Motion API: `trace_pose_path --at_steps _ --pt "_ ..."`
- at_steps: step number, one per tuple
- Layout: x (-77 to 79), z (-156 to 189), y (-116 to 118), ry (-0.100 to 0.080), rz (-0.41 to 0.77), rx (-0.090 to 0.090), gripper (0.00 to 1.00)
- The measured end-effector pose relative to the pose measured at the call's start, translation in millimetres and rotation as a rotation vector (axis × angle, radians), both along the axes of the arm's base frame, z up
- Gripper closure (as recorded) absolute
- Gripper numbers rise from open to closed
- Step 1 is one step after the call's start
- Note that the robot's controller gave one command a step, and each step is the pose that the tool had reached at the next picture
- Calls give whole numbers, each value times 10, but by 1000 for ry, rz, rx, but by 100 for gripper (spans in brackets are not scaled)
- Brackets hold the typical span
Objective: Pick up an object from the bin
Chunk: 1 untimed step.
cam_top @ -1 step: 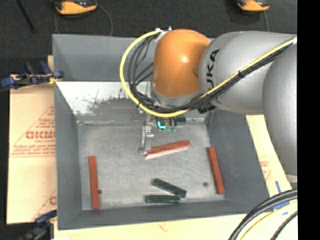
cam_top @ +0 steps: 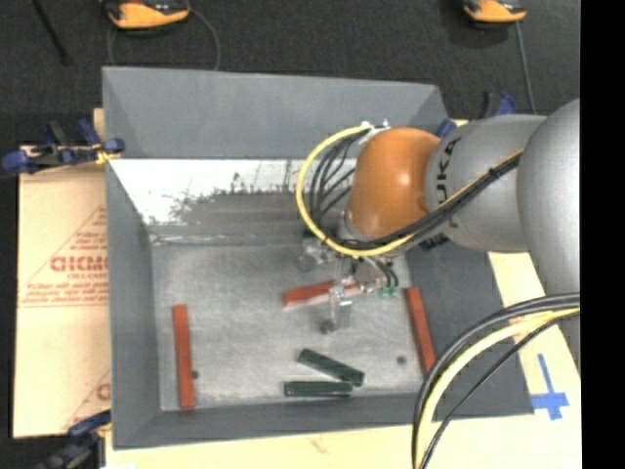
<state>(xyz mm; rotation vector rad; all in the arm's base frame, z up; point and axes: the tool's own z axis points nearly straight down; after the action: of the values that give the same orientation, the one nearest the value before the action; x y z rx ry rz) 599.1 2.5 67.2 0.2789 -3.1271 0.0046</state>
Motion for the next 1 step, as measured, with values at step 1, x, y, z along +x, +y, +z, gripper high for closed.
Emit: trace_pose_path --at_steps 1 --pt "-88 356 -203 -9 -28 3 0"
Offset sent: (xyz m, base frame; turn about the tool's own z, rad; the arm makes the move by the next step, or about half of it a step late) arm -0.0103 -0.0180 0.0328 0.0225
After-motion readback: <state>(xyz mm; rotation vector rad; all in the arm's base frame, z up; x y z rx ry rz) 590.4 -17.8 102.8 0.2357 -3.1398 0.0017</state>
